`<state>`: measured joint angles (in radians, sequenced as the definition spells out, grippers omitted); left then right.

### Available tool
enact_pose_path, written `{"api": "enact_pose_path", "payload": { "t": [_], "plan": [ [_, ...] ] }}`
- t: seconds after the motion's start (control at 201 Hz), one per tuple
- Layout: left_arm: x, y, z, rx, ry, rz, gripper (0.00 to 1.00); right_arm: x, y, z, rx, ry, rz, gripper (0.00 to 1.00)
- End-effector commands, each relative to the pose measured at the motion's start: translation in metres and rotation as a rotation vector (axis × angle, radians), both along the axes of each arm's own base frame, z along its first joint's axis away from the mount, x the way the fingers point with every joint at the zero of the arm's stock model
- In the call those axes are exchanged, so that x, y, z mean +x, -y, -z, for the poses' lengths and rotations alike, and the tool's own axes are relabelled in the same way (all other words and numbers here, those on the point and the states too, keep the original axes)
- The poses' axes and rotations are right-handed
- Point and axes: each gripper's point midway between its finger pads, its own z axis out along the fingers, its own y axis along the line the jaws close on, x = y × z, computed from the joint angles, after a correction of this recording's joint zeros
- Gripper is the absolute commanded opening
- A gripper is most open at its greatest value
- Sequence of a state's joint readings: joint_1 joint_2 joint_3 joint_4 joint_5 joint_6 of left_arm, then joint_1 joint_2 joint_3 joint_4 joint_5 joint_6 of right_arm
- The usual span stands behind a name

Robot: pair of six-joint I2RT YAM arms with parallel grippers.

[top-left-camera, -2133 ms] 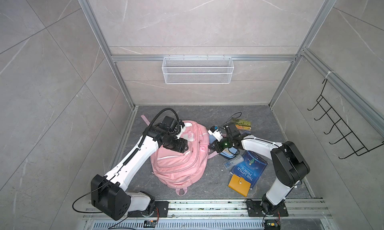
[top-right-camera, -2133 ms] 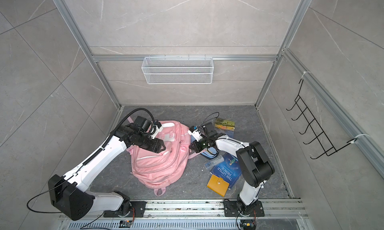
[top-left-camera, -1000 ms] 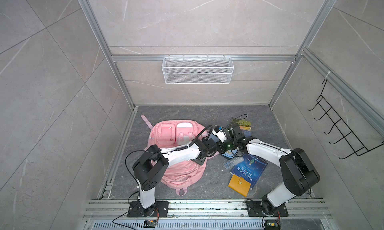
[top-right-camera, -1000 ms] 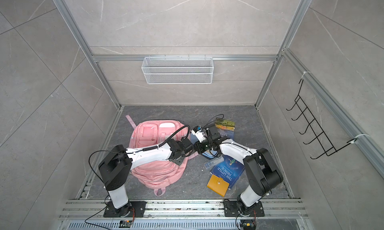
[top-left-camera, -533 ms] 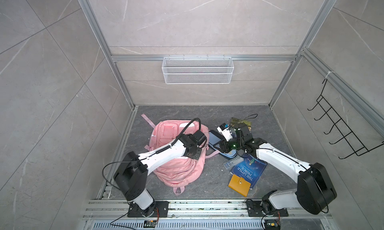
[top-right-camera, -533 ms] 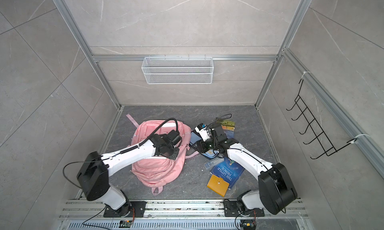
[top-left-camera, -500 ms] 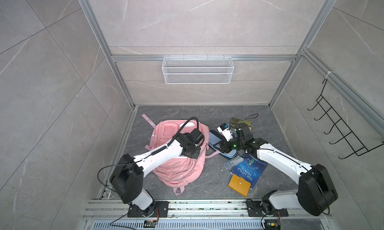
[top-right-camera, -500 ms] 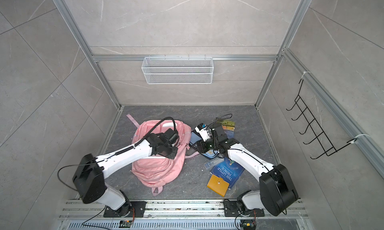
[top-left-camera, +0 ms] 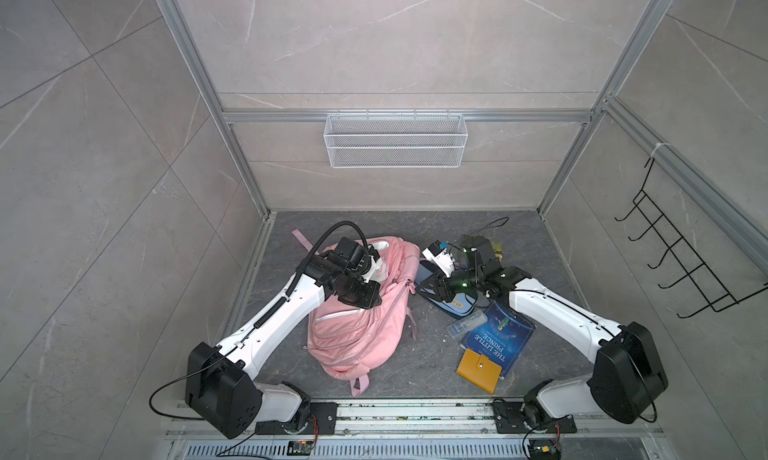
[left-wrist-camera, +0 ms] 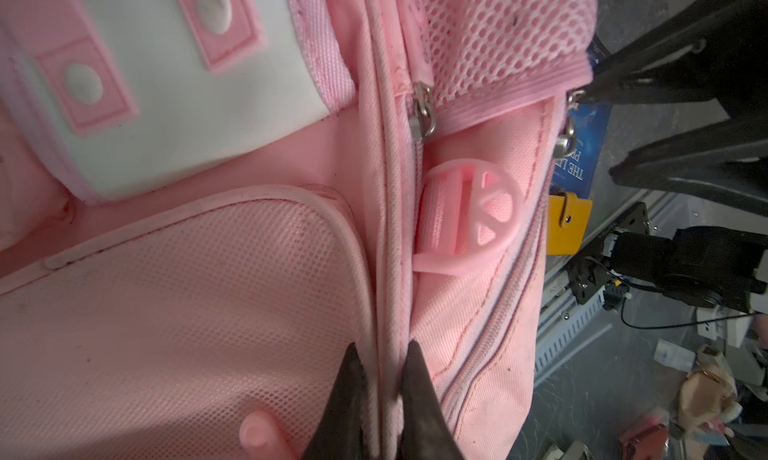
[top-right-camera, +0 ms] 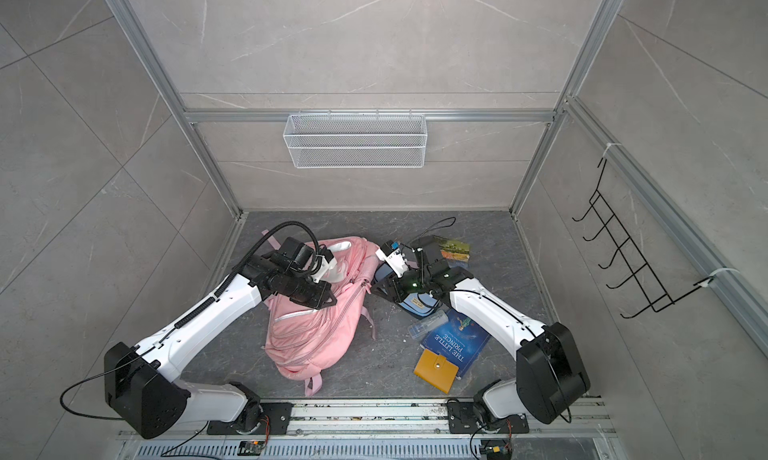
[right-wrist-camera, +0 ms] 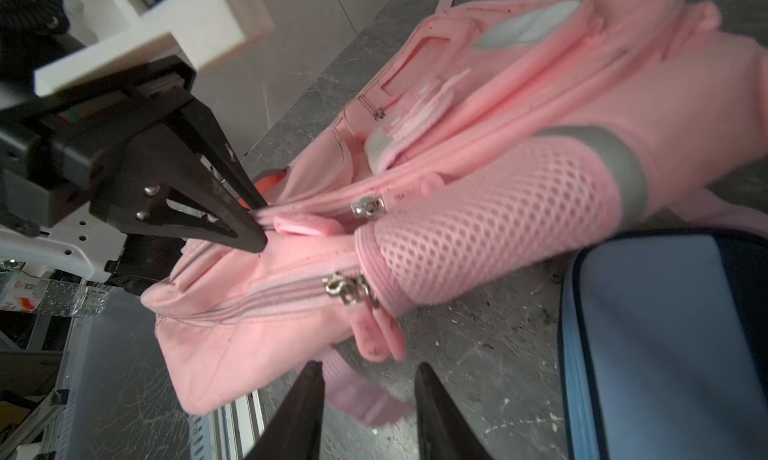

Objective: Pack the student bag

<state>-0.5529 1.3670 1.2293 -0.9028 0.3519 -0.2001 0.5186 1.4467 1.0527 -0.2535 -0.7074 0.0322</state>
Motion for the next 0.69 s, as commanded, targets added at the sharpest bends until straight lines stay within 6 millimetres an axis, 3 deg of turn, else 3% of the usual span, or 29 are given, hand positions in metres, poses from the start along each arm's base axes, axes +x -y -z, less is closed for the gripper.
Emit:
{"api": "enact_pose_path", "payload": {
  "t": [0.0,0.07,0.309,0.433,0.687],
  "plan": [
    [0.004,0.026,-0.046,-0.172,0.056,0.087,0.00,0.002,-0.012,-0.011,0.007,0.042,-0.050,0.31],
    [0.006,0.027,-0.048,-0.175,0.050,0.093,0.00,0.000,-0.014,-0.012,-0.021,0.059,-0.067,0.26],
    [0.009,0.025,-0.053,-0.191,0.038,0.087,0.00,-0.005,-0.007,-0.020,-0.074,0.126,-0.037,0.24],
    [0.009,0.024,-0.055,-0.201,0.032,0.088,0.00,-0.002,-0.003,-0.024,-0.078,0.160,-0.002,0.31],
    [0.009,0.023,-0.057,-0.203,0.034,0.092,0.00,0.004,-0.013,-0.017,-0.071,0.129,-0.035,0.32]
  ]
}}
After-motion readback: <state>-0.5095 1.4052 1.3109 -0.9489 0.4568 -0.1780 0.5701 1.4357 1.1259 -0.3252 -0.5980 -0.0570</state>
